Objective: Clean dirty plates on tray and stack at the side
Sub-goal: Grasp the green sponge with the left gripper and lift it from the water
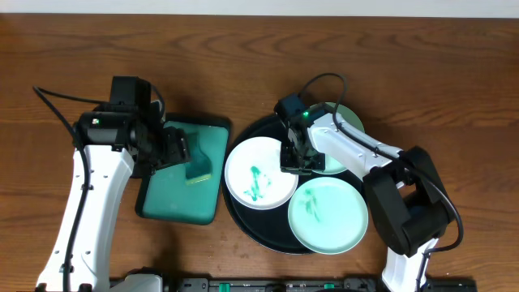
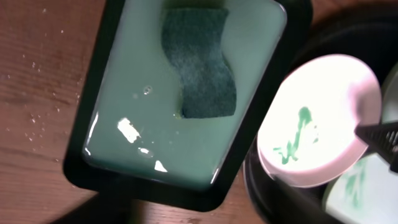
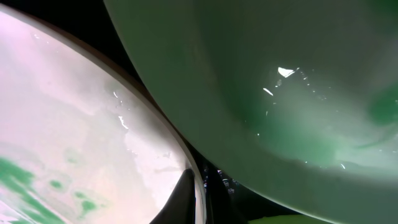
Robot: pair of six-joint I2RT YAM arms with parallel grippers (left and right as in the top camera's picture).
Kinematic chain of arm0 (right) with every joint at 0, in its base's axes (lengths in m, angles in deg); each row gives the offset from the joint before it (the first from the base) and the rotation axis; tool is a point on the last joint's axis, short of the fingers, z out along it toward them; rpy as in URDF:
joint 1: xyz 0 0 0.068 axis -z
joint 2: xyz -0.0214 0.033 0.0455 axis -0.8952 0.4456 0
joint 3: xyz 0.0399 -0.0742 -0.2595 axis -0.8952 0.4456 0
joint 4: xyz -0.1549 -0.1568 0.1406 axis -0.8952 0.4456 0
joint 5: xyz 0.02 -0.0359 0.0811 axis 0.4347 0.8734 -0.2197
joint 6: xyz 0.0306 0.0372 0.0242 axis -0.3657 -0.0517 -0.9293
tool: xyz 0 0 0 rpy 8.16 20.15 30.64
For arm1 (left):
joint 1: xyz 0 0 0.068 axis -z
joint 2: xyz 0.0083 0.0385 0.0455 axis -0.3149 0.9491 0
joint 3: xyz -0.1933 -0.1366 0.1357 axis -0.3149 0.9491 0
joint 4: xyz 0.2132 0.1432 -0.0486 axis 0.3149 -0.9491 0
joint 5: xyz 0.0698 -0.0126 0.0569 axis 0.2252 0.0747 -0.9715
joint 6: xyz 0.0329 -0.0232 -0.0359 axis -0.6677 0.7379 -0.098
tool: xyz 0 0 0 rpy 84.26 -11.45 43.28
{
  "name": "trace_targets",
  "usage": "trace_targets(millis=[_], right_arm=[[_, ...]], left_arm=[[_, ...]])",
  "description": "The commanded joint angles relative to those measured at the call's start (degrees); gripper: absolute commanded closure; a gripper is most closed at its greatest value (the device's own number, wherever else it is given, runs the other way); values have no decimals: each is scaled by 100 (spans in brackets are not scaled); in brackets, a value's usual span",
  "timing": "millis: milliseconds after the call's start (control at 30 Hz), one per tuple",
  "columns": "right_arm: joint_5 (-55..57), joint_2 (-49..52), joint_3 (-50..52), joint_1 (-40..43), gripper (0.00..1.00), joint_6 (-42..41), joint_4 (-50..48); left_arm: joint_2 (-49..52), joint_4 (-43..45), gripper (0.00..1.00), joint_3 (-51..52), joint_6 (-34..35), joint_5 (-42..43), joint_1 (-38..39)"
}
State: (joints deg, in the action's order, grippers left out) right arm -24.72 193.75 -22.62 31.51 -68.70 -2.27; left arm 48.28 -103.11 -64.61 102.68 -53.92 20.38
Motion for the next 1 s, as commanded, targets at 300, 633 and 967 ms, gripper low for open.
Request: trace_targets(millis=[300,633,967], right_arm=[[-50,245,-35,-144,99,20,-273],[-31,247,-35,-144,99,22,-273],[-31,245,-35,-146,98,22,-310]], left_arm=[[918,671,48,227,179,-345,-17],[2273,1644,53,227,509,42,-17],[2802,1755,48,227,807,249,50]])
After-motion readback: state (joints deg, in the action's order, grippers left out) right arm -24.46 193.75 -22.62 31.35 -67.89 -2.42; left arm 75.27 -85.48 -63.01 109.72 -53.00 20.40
